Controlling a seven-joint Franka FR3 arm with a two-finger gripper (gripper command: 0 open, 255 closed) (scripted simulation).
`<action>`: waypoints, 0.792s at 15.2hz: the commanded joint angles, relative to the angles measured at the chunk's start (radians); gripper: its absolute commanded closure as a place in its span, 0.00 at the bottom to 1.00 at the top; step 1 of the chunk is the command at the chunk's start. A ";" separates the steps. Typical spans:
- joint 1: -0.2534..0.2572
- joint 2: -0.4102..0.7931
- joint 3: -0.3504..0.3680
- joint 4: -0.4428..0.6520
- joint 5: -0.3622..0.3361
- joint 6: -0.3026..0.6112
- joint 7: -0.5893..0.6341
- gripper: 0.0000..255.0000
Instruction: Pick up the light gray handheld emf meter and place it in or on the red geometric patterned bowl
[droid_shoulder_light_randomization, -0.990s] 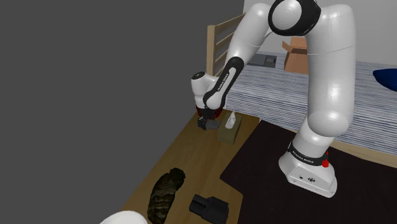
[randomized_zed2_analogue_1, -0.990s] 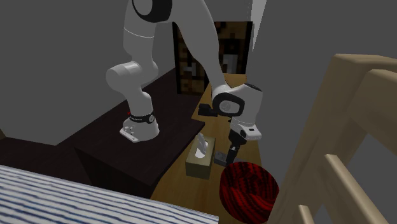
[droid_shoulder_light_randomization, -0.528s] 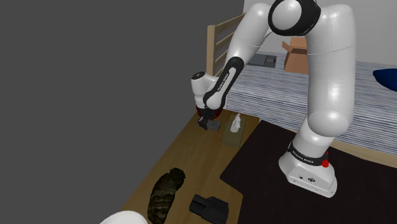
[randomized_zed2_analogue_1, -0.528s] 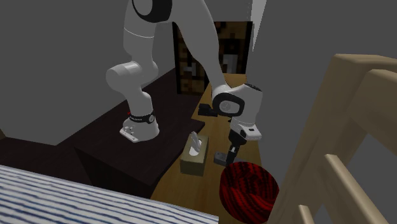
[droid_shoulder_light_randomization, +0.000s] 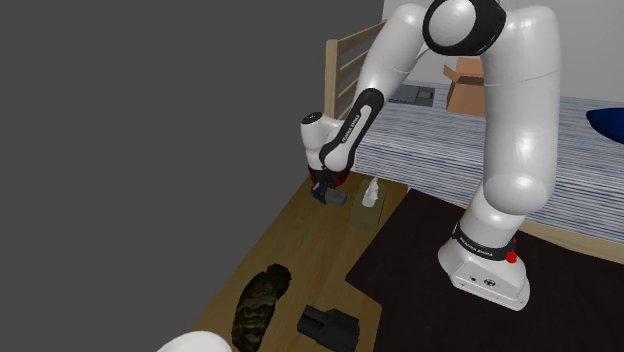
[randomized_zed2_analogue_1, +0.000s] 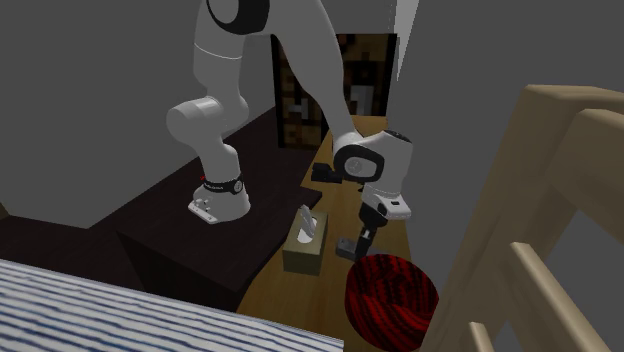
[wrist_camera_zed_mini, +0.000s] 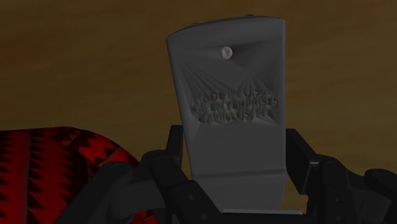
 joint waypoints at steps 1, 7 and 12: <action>-0.003 -0.020 0.006 -0.003 0.009 -0.016 -0.008 1.00; -0.015 -0.099 0.025 -0.014 0.046 -0.081 -0.044 1.00; -0.021 -0.161 0.037 -0.017 0.076 -0.137 -0.072 1.00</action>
